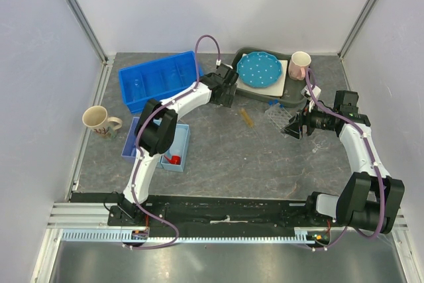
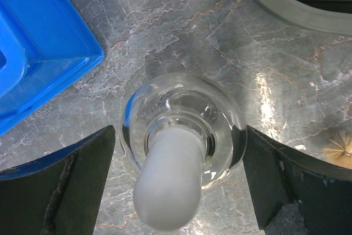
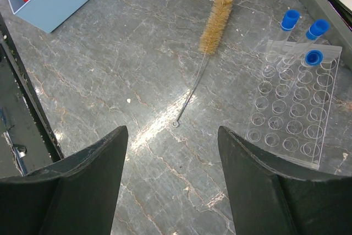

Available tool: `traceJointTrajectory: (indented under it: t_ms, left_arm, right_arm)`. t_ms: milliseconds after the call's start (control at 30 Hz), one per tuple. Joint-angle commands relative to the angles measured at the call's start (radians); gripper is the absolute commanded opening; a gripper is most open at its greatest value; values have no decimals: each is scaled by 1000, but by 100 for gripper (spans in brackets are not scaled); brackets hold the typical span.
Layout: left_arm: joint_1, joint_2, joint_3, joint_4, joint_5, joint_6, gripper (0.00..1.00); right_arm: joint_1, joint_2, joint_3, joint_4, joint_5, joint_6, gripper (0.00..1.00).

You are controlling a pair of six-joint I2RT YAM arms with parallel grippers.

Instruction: Organize the chemistry lab equipment

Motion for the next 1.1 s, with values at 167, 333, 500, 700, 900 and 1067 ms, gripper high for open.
traceJointTrajectory:
  t_ms: [167,333,500,700,900,1067]
  left_arm:
    - [21,44,75,-3,70,55,98]
    - [29,77,113,-28,94,58,96]
    - [30,77,115,-31,88,63,85]
    - [29,14,100,-32,154,75,57]
    - [29,-104,15,-14,217,101,43]
    - [30,-267,-100,17,261,122,42]
  right_arm:
    - [-4,16,35,11,-16,-29,74]
    - [-4,16,35,11,-16,-32,74]
    - [-4,18,37,8,-14,-36,74]
    - [-4,19,38,8,-16,-39,74]
    - [-6,18,40,4,-17,-42,74]
    - [-4,18,40,1,-19,-43,74]
